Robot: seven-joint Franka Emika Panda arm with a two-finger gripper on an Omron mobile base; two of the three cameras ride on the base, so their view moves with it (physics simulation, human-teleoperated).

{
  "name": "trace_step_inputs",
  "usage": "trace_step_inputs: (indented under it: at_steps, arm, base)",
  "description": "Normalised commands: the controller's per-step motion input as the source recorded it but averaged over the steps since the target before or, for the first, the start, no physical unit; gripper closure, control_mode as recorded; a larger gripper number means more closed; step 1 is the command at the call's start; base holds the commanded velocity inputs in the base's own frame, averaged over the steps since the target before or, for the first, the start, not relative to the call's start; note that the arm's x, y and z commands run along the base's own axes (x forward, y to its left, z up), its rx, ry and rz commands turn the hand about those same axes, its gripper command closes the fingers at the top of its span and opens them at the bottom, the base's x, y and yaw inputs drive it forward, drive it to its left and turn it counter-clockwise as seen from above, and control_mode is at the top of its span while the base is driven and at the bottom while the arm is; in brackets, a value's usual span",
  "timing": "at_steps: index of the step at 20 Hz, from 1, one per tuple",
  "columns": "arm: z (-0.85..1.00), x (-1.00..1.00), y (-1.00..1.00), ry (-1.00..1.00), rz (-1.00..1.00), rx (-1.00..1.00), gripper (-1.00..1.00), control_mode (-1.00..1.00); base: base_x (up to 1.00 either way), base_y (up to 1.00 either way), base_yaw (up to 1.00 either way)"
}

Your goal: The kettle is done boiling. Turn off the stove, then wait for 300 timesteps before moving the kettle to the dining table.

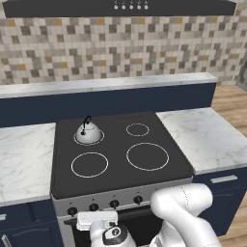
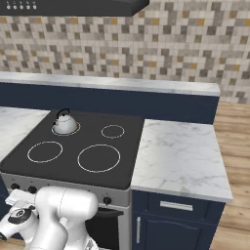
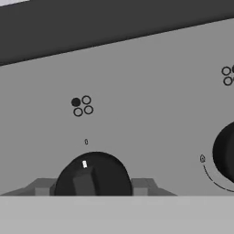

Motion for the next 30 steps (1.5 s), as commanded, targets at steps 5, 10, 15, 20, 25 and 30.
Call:
trace_step_inputs:
  at_steps: [5, 10, 15, 20, 25, 30]
  arm:
    - [0.00, -0.05, -0.01, -0.02, 0.00, 0.02, -1.00, -1.00]
    - [0.00, -0.21, -0.14, -0.04, 0.00, 0.07, -1.00, -1.00]
    - [0.00, -0.39, -0.07, -0.06, 0.02, 0.08, -1.00, -1.00]
    - [0.00, -0.41, 0.00, -0.06, 0.09, 0.06, -1.00, -1.00]
    - [0.00, -0.30, 0.06, -0.06, 0.15, 0.10, -1.00, -1.00]
    - [-0.04, -0.18, 0.12, -0.03, 0.18, 0.09, -1.00, -1.00]
  base:
    - [0.00, 0.00, 0.00]
    - [0.00, 0.00, 0.00]
    - [0.00, 0.00, 0.00]
    - [0.00, 0.00, 0.00]
    - [0.00, 0.00, 0.00]
    - [0.00, 0.00, 0.00]
